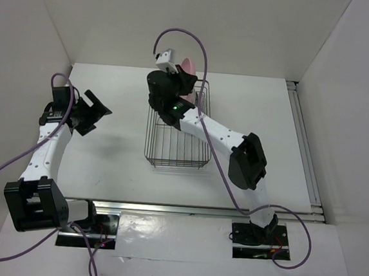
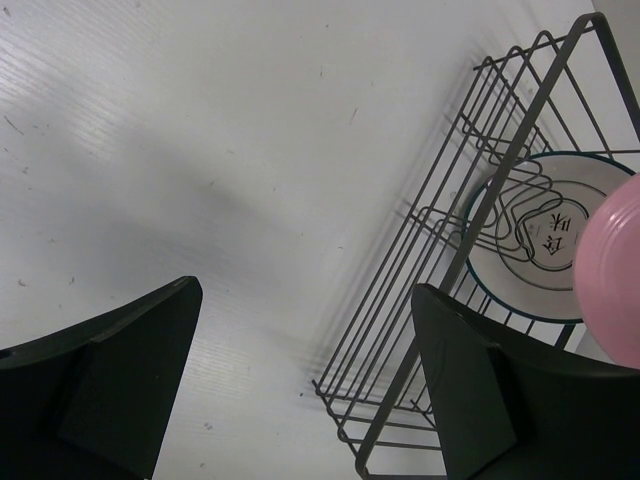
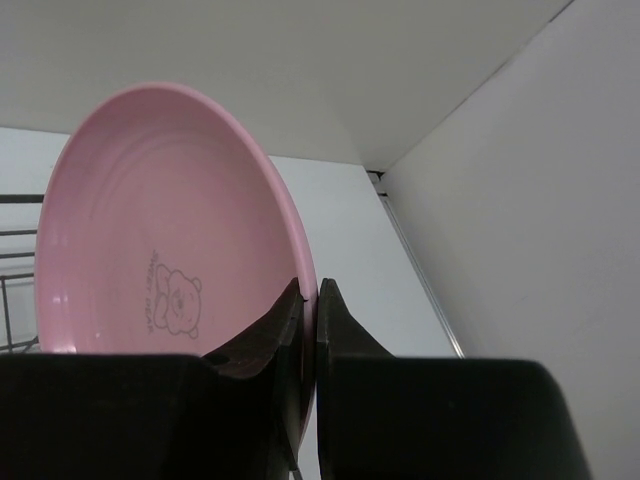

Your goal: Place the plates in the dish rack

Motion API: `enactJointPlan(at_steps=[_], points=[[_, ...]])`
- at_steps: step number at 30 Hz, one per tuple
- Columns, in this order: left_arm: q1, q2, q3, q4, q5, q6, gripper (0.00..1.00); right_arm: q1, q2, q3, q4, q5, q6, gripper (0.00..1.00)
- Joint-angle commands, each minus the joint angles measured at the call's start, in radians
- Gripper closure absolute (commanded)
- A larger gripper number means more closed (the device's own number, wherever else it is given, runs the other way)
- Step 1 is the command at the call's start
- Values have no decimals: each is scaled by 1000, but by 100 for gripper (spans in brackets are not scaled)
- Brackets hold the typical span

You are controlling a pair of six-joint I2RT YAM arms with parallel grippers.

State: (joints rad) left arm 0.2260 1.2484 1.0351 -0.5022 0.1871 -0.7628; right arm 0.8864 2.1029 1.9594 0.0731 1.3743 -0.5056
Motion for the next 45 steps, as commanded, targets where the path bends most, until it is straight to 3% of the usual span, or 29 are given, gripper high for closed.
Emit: enactJointPlan(at_steps=[1, 10, 45], points=[[3, -1, 28, 16, 26, 7, 0, 3, 18, 21, 204, 63, -145, 100], [3, -1, 28, 25, 37, 16, 0, 3, 74, 88, 206, 72, -208, 100], [3, -1, 28, 25, 55, 16, 0, -6, 181, 142, 148, 63, -148, 100]])
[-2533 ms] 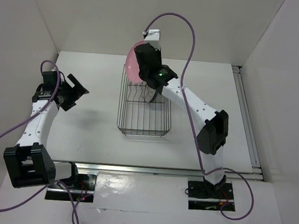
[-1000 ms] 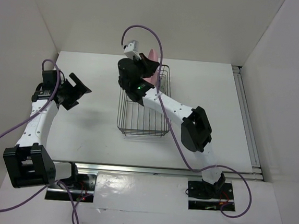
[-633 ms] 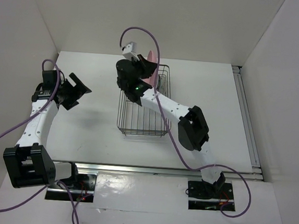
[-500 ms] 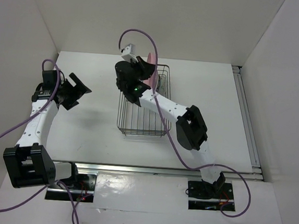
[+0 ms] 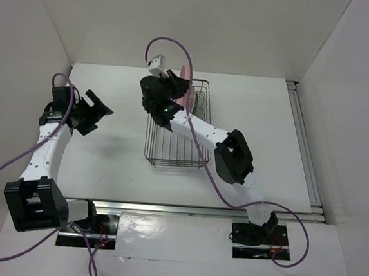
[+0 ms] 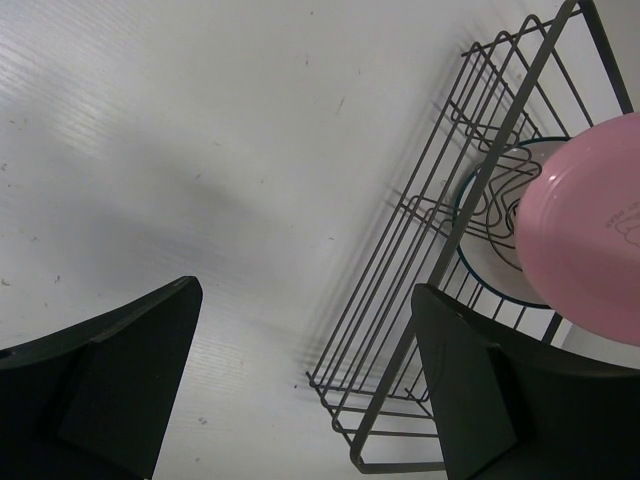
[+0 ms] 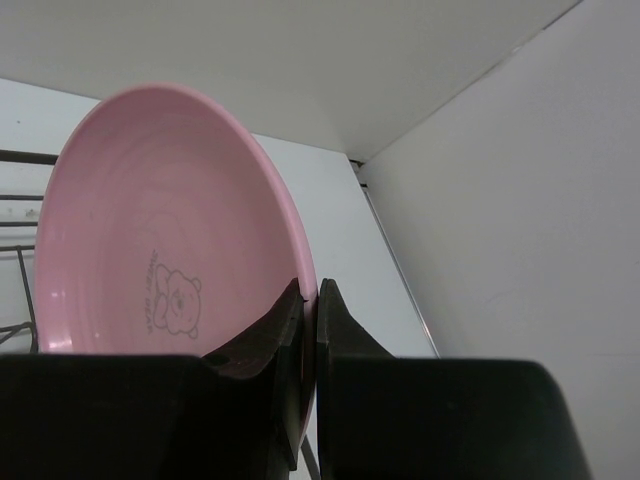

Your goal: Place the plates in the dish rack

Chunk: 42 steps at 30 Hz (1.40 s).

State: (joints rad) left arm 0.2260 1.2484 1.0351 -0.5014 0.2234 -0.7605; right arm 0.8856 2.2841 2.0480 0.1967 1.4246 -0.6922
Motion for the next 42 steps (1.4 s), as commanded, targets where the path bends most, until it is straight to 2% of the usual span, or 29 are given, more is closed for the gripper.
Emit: enactJointPlan(at_steps=[1, 14, 19, 21, 27, 31, 42], points=[[3, -1, 28, 24, 19, 13, 0, -5, 0, 54, 12, 13, 39, 100], [3, -1, 28, 24, 28, 13, 0, -5, 20, 54, -10, 13, 88, 100], [3, -1, 28, 24, 28, 23, 0, -5, 20, 63, -224, -19, 287, 96], [3, -1, 28, 24, 28, 23, 0, -5, 20, 74, -236, -19, 316, 95], [3, -1, 28, 24, 37, 23, 0, -5, 31, 74, -256, -29, 327, 95], [3, -1, 28, 24, 37, 23, 0, -5, 31, 74, -256, -38, 338, 89], [3, -1, 28, 24, 47, 23, 0, -5, 49, 83, -313, -65, 393, 86]])
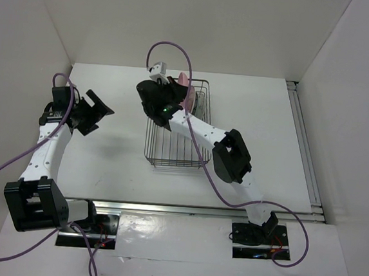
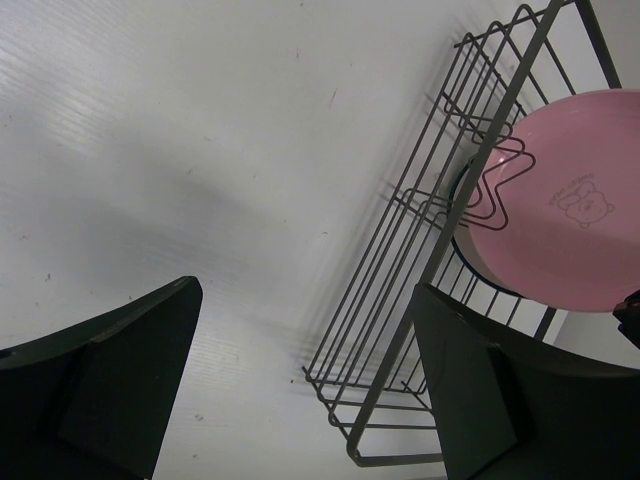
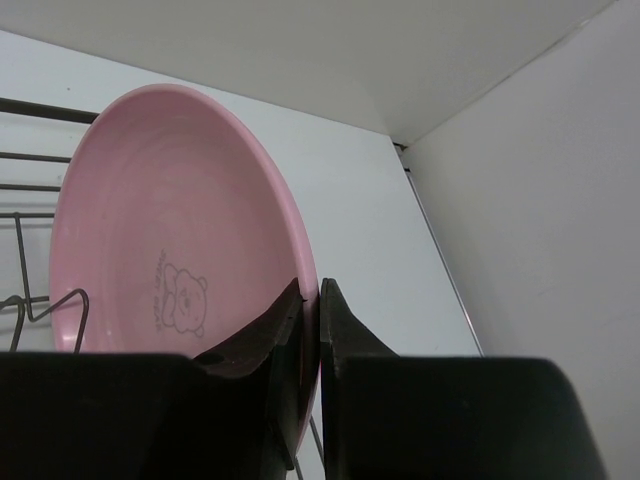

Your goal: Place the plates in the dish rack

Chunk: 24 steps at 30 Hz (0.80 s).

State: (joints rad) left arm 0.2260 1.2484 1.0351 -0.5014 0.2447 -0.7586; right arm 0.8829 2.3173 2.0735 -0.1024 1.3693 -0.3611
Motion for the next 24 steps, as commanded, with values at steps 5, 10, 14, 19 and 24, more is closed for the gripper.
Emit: enactJointPlan(at_steps=[5, 10, 14, 19, 24], points=[[3, -1, 28, 24, 25, 21, 0, -2, 25, 66, -65, -19, 97, 82], [3, -1, 28, 24, 25, 21, 0, -2, 25, 66, -86, -29, 134, 76], [3, -1, 28, 24, 25, 21, 0, -2, 25, 66, -100, -29, 143, 68], [3, -1, 28, 24, 25, 21, 0, -2, 25, 86, -109, -38, 143, 64], [3, -1, 28, 24, 25, 21, 0, -21, 36, 97, -109, -74, 134, 63]])
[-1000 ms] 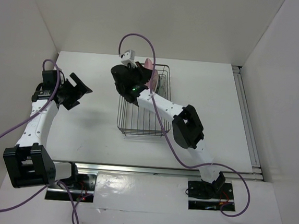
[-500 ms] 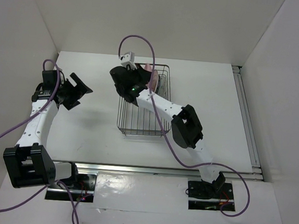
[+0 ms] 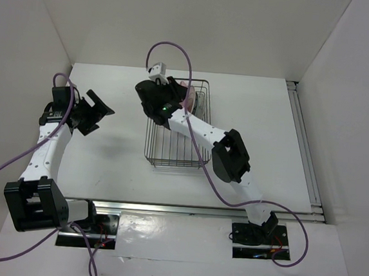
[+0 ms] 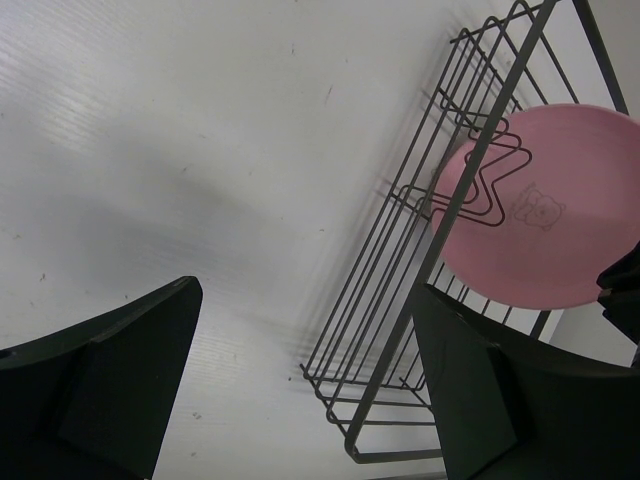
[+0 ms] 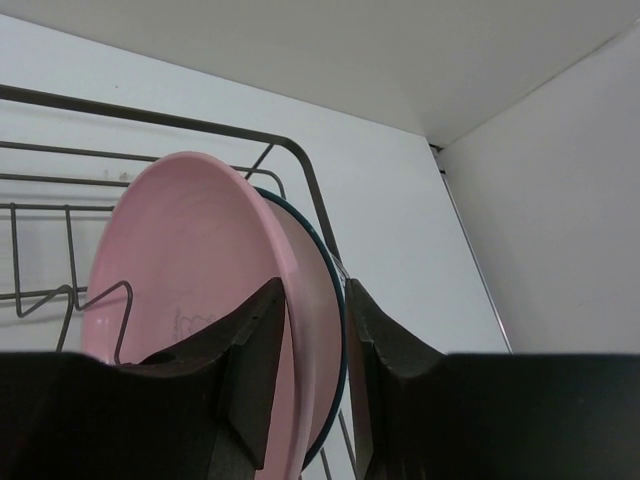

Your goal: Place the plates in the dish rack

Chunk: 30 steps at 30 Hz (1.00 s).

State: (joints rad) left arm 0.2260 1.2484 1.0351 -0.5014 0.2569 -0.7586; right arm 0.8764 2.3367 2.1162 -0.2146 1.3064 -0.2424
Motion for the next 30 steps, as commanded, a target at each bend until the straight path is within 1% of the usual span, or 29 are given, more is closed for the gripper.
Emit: enactJointPlan(at_steps=[1, 4, 5, 8, 9, 11, 12, 13, 14, 16, 19, 21, 22, 23, 25, 26, 27, 28, 29, 30], points=[[3, -1, 28, 24, 13, 21, 0, -14, 16, 66, -8, -12, 15, 62], [3, -1, 28, 34, 13, 21, 0, -14, 16, 76, -17, -51, 15, 55], [3, -1, 28, 34, 13, 21, 0, -14, 4, 76, -17, -79, 25, 47], [3, -1, 28, 34, 13, 21, 0, -14, 4, 109, -26, -91, 25, 39], [3, -1, 28, 34, 13, 21, 0, -14, 4, 125, -43, -101, 25, 35], [3, -1, 28, 34, 13, 21, 0, -14, 4, 154, -54, -137, 25, 31], [3, -1, 28, 34, 13, 21, 0, -23, 4, 154, -54, -168, 25, 31], [3, -1, 28, 34, 13, 21, 0, -24, 4, 171, -77, -185, 34, 27], [3, -1, 28, 34, 13, 21, 0, -24, -5, 201, -95, -203, 61, 24], [3, -1, 28, 34, 4, 21, 0, -24, -25, 211, -121, -255, 83, 23], [3, -1, 28, 34, 4, 21, 0, -24, -86, 211, -138, -323, 124, 16], [3, -1, 28, 34, 4, 21, 0, -24, -152, 211, -184, -367, 168, 9], [3, -1, 28, 34, 4, 21, 0, -33, -178, 196, -199, -413, 181, 7], [3, -1, 28, 34, 4, 30, 0, -42, -241, 183, -231, -441, 196, 1], [3, 9, 39, 34, 4, 39, 0, -68, -318, 116, -262, -568, 280, 0], [3, 9, 39, 34, 13, 48, 0, -118, -364, 78, -273, -623, 314, 0], [3, 23, 66, 34, 24, 73, 0, -149, -460, -20, -273, -680, 368, 0], [3, 38, 78, 34, 24, 82, 0, -181, -509, -79, -261, -750, 389, 0], [3, 48, 92, 34, 24, 93, 0, -242, -558, -138, -244, -765, 405, 0], [3, 57, 121, 20, 24, 106, 0, -275, -647, -248, -211, -783, 422, 0]])
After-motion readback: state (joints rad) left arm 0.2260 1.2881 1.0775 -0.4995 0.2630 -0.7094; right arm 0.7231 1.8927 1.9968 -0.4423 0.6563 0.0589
